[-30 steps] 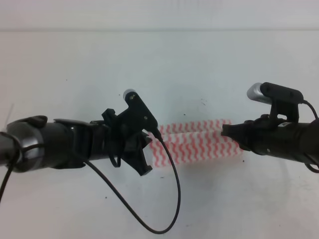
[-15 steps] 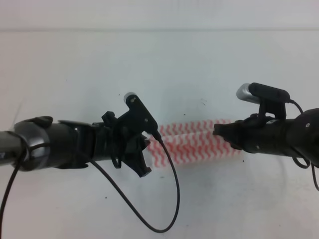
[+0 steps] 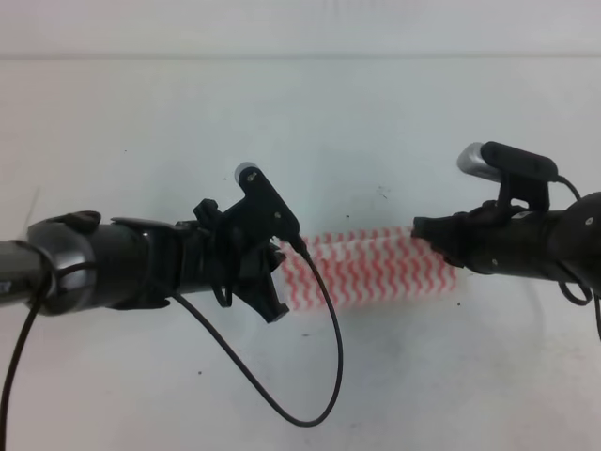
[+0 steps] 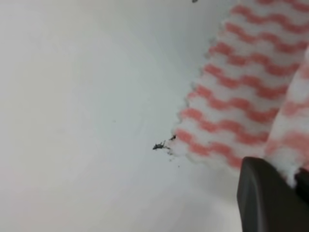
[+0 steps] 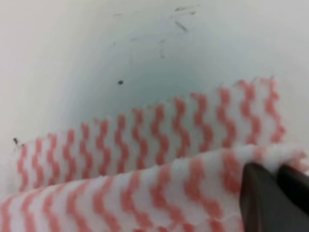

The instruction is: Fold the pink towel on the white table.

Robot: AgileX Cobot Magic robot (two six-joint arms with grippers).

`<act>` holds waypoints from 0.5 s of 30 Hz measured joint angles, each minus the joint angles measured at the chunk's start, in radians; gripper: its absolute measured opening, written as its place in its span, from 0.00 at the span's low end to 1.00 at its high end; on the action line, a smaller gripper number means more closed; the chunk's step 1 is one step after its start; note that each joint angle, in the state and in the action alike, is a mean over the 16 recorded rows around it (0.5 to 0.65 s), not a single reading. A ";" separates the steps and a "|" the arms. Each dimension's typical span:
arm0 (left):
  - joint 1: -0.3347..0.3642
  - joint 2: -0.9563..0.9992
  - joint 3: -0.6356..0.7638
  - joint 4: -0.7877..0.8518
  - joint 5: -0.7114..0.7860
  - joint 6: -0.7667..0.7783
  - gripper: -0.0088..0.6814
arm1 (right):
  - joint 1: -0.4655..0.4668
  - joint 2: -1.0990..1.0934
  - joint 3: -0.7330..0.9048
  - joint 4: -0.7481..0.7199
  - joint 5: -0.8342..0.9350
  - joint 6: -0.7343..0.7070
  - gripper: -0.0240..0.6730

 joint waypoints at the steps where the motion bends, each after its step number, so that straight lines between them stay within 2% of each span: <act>1: 0.000 0.003 -0.001 0.000 0.001 0.000 0.01 | -0.004 0.000 -0.002 0.000 0.003 0.000 0.01; 15: 0.000 0.039 -0.010 0.024 -0.001 0.001 0.01 | -0.028 0.054 -0.050 -0.006 0.042 0.000 0.01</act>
